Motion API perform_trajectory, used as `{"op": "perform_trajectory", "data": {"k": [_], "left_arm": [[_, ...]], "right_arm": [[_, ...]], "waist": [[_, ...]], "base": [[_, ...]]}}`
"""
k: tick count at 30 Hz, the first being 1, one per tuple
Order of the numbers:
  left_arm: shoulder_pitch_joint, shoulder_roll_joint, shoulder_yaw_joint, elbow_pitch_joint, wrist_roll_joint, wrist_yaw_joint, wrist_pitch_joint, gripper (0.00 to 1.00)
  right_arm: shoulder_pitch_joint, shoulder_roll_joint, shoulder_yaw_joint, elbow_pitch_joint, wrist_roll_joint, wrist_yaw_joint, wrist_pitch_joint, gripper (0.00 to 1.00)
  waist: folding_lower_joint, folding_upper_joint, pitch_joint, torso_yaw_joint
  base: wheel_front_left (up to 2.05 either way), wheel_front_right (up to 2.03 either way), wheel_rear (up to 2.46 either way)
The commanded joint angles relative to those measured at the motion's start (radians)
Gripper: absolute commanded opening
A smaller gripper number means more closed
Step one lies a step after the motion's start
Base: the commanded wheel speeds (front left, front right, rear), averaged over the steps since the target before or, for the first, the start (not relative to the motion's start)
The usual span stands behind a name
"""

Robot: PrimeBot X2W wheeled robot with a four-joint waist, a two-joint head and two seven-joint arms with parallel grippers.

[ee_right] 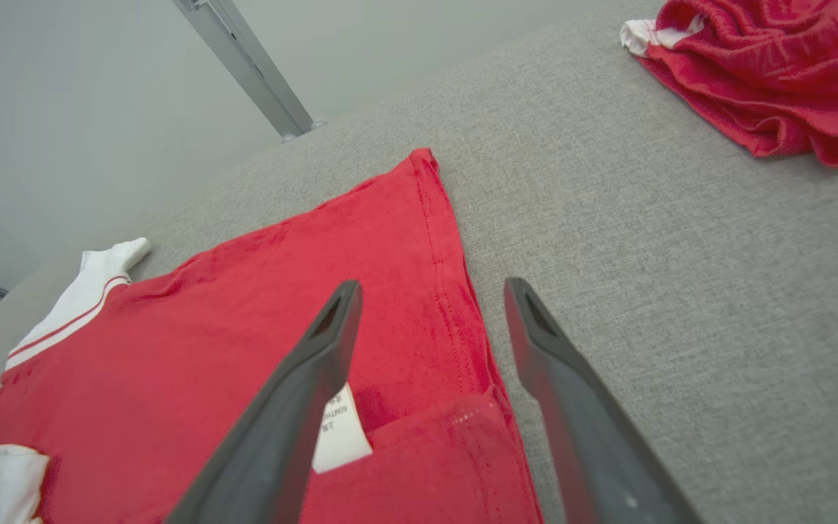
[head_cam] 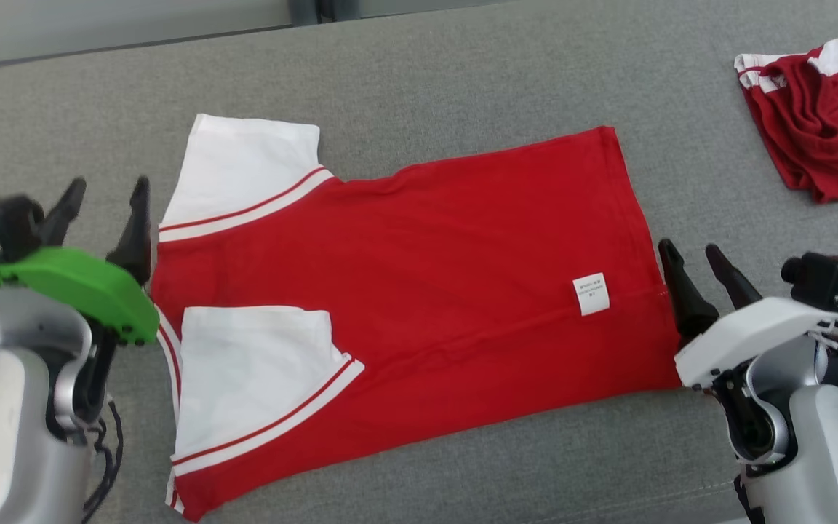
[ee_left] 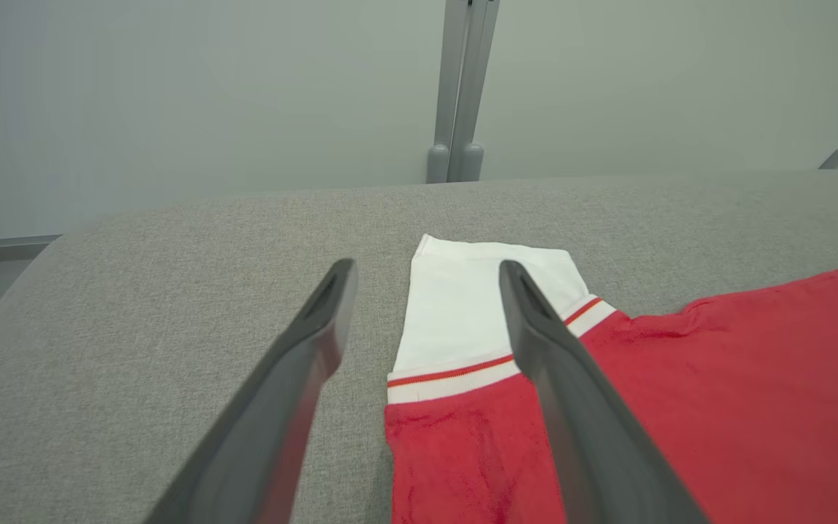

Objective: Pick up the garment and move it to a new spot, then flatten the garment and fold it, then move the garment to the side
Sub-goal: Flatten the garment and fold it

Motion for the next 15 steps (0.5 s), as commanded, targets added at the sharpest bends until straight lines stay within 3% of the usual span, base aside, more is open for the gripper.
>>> {"op": "perform_trajectory", "data": {"k": [1,10,15], "left_arm": [[-0.067,0.003,-0.006,0.033,0.008,-0.007,0.015,1.00],[-0.389,-0.017,-0.062,0.311,0.028,0.002,0.149,1.00],[-0.492,-0.026,-0.077,0.425,0.051,0.020,0.159,1.00]], "right_arm": [[-0.037,-0.004,0.014,-0.007,-0.006,0.001,-0.002,1.00],[-0.154,-0.034,0.104,-0.024,-0.003,0.000,0.013,1.00],[-0.173,-0.049,0.122,-0.043,0.002,0.000,0.016,1.00]], "waist": [[0.0000,0.0000,0.078,-0.027],[0.0000,0.0000,0.210,-0.072],[0.0000,0.0000,0.247,-0.087]], "base": [[0.00,0.00,0.00],[0.00,0.00,0.00],[0.00,0.00,0.00]]}}
